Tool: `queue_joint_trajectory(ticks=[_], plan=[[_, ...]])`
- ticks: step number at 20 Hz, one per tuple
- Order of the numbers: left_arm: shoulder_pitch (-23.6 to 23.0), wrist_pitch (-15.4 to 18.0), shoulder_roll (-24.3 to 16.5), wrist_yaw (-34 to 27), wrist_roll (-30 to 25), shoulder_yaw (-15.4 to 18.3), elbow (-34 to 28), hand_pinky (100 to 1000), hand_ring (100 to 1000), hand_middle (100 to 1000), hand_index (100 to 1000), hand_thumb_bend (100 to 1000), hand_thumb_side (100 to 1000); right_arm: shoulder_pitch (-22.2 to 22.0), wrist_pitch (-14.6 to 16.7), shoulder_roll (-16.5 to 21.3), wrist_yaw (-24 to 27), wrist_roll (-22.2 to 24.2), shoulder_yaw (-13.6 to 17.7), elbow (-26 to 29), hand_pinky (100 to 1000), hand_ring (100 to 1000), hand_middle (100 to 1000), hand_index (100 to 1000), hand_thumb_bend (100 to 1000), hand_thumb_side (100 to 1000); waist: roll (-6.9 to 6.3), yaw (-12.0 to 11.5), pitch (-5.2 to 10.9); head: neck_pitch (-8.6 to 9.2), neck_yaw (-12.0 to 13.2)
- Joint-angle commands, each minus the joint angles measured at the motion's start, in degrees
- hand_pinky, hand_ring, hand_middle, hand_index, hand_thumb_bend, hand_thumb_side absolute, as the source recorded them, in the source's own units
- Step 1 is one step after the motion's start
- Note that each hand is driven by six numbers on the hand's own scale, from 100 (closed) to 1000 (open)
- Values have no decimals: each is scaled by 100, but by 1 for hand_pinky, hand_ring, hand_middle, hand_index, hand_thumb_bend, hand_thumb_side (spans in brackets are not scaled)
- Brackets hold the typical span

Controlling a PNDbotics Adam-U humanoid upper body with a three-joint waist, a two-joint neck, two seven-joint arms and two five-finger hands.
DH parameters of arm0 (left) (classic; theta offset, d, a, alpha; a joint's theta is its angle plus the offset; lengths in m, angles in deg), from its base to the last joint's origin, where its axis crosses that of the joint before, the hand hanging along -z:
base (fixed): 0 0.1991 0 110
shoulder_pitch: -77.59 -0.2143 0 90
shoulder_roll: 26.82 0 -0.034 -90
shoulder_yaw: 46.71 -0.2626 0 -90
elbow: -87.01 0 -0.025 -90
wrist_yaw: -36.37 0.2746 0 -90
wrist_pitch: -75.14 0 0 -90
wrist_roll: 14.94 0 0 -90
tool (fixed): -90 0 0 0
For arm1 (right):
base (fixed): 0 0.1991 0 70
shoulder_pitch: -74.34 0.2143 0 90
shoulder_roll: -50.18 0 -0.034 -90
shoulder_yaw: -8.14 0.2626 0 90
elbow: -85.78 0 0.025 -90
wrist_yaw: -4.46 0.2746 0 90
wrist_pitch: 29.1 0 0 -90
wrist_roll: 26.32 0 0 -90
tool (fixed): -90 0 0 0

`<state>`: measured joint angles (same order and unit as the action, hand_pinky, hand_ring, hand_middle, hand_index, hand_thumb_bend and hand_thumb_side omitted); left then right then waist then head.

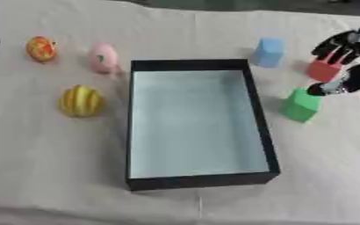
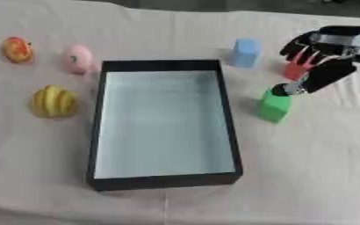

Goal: Pick up objects on the table and place them in the box.

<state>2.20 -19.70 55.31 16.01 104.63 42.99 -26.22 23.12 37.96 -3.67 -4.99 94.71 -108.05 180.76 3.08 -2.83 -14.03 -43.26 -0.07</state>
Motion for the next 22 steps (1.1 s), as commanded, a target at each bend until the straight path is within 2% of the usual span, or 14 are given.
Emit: queue_joint_trajectory(ticks=[1,13,14,15,22], plan=[[59,3,-115,19,-22,-7,-85,593,819,787,740,245,796,53,52,54,-67,67,-10,-90,844,846,820,898,575,361,-17,-5,70,-8,-3],[58,-8,-118,16,-49,-24,-90,593,818,786,737,244,796,77,294,-179,-436,106,-132,-504,855,868,835,911,572,346,-32,6,45,20,-2],[59,-8,-117,13,-53,-27,-91,593,818,786,737,244,796,81,319,-199,-468,110,-142,-546,855,867,833,910,589,285,-33,8,44,23,-2],[56,-9,-120,12,-56,-28,-91,592,818,786,736,244,795,79,338,-224,-506,114,-154,-591,855,867,833,909,570,344,-36,11,41,27,1],[54,-20,-121,11,-75,-43,-93,592,817,786,736,243,797,113,442,-380,-786,79,-184,-909,855,867,832,906,560,341,-44,19,28,35,9]])
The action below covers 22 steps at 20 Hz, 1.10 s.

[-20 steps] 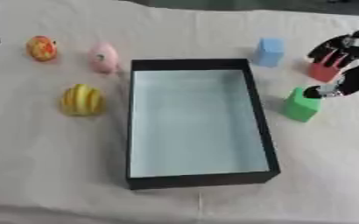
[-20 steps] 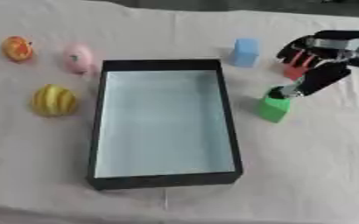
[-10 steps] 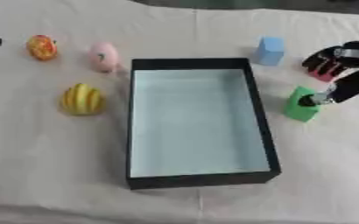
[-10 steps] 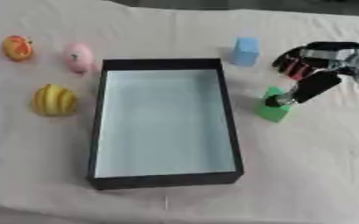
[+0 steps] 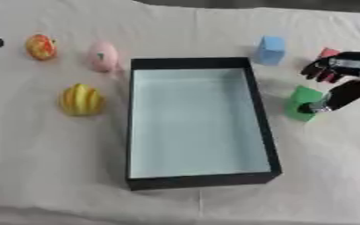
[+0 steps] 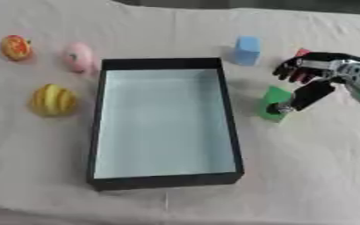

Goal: Pick up objects on the table and place them in the box.

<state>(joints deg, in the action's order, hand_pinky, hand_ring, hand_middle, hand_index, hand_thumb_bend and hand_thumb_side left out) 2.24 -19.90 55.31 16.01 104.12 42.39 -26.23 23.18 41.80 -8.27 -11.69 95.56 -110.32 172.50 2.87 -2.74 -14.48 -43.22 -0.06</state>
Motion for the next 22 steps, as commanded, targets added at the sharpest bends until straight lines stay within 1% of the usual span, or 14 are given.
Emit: queue_joint_trajectory(ticks=[1,7,12,15,16,17,19,20,21,22], plan=[[50,0,-121,11,-26,18,-94,592,817,786,736,243,797,110,81,59,-147,2,37,-130,854,864,830,904,560,341,-25,13,70,32,10],[46,-3,-125,11,-31,15,-97,592,817,786,735,241,798,116,180,-34,-187,21,-15,-269,837,824,786,870,552,337,-33,25,57,31,15],[44,-8,-127,11,-42,9,-96,592,817,787,735,241,798,125,207,-76,-245,12,-51,-301,821,788,753,843,528,304,-34,27,55,23,16],[45,-15,-128,9,-51,-1,-94,592,816,787,734,240,799,131,180,-96,-240,-79,-48,-296,779,695,658,761,494,254,-35,29,53,14,25],[45,-16,-129,9,-54,-2,-95,592,816,787,734,240,800,130,158,-96,-217,-129,-44,-284,773,683,646,750,487,244,-34,30,53,11,25],[44,-17,-129,8,-56,-2,-95,592,816,787,734,240,799,128,127,-93,-184,-193,-37,-262,756,639,603,712,467,206,-33,31,54,7,27],[44,-16,-131,7,-57,-1,-95,592,816,787,734,240,799,113,51,-79,-55,-349,-16,-176,734,597,566,675,445,160,-31,33,58,2,32],[43,-16,-132,6,-57,-1,-95,592,816,787,734,240,800,106,5,-69,27,-425,-11,-126,731,593,562,672,439,148,-30,34,60,2,33],[43,-16,-133,3,-59,-3,-95,592,816,787,734,240,800,105,-57,-57,102,-506,-7,-79,717,572,544,654,411,100,-29,34,63,3,33],[42,-17,-134,1,-62,-7,-95,592,816,787,733,239,801,109,-128,-50,177,-590,-8,-28,708,562,535,645,395,100,-28,34,67,3,32]])
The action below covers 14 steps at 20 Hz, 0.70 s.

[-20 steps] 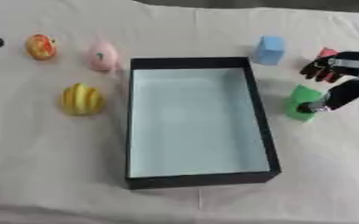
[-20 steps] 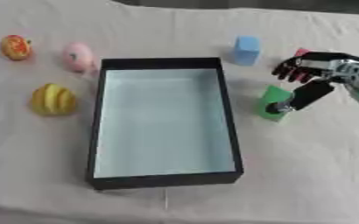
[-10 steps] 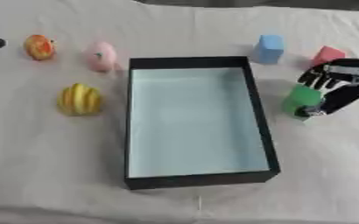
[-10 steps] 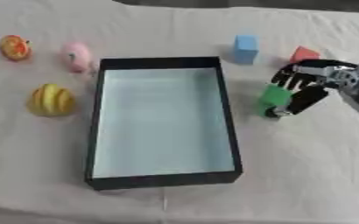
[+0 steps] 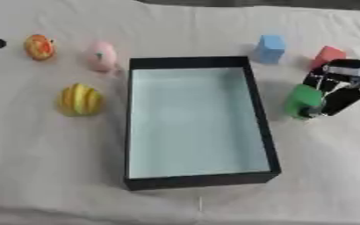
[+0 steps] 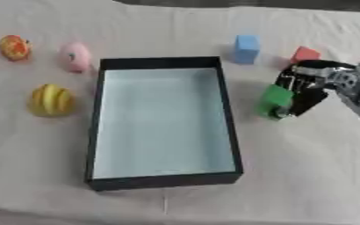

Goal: Pick up objects on the table and place them in the box.

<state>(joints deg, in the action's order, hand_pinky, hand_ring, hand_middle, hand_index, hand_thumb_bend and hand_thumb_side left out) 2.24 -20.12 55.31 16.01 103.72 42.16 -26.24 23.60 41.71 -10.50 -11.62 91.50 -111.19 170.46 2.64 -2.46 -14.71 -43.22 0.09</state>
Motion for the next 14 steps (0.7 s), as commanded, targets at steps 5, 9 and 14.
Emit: queue_joint_trajectory(ticks=[5,9,14], plan=[[41,2,-136,-1,-30,13,-94,593,816,788,734,238,801,78,-279,242,502,-368,99,547,687,537,517,625,356,100,-2,6,95,0,23],[26,9,-142,9,-19,27,-94,593,816,788,734,238,801,82,-306,525,786,-401,475,1591,698,536,518,626,342,100,4,24,97,-17,44],[6,11,-147,7,-21,26,-90,593,815,788,733,238,802,490,-224,677,1155,-323,788,2902,707,536,521,630,340,100,13,31,131,-34,45]])
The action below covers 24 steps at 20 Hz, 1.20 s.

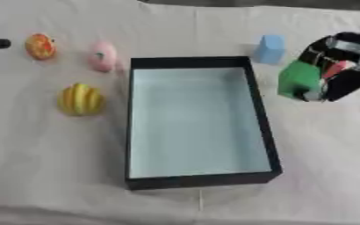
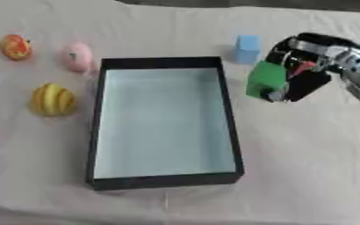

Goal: Pick up objects on the table and place them in the box.

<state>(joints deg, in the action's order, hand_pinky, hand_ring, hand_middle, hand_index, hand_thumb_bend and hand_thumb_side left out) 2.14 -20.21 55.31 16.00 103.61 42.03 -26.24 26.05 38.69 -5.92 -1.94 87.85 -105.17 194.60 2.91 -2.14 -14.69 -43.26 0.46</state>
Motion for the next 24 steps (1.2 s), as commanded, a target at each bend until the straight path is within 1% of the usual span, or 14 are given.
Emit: queue_joint_trajectory(ticks=[1,3,5,7,10,14,16,18,21,24], plan=[[11,19,-146,4,-11,39,-88,593,815,788,733,238,802,406,181,169,267,87,163,533,708,536,522,630,340,100,-12,-1,138,-39,10],[5,22,-144,-3,-13,38,-85,593,815,789,733,238,802,765,358,3,384,228,28,566,709,539,525,633,341,100,-9,-6,155,-54,8],[4,24,-138,-8,-15,38,-84,594,815,789,733,239,801,1082,417,-197,419,468,-194,574,711,548,532,641,342,100,-7,-14,169,-58,0],[12,26,-129,-14,-22,33,-85,594,815,789,733,239,800,1380,331,-434,343,822,-504,576,714,554,537,647,346,100,-8,-27,180,-60,-12],[21,26,-120,-22,-35,23,-94,594,815,789,733,239,800,1702,34,-794,123,1272,-886,577,716,560,543,653,356,100,-13,-42,185,-58,-23],[28,17,-115,-25,-52,10,-95,594,814,789,732,237,801,1859,-439,-1133,-264,1578,-1173,533,714,564,546,655,366,100,-16,-57,184,-64,-37],[34,13,-115,-27,-61,2,-95,594,814,790,732,237,801,1901,-566,-1287,-491,1642,-1322,345,714,566,546,656,368,100,-14,-66,184,-73,-41],[41,10,-116,-30,-70,-5,-95,594,814,790,733,237,801,1929,-554,-1428,-689,1693,-1479,98,715,570,549,658,373,100,-12,-73,183,-76,-42],[45,5,-117,-36,-81,-15,-94,594,813,790,732,236,802,1926,-433,-1637,-886,1745,-1663,-272,715,573,552,661,378,100,-12,-79,179,-81,-41],[53,2,-115,-41,-91,-22,-96,593,813,790,732,235,803,1894,-259,-1829,-1073,1730,-1791,-593,719,599,577,686,388,100,-17,-82,177,-75,-48]])
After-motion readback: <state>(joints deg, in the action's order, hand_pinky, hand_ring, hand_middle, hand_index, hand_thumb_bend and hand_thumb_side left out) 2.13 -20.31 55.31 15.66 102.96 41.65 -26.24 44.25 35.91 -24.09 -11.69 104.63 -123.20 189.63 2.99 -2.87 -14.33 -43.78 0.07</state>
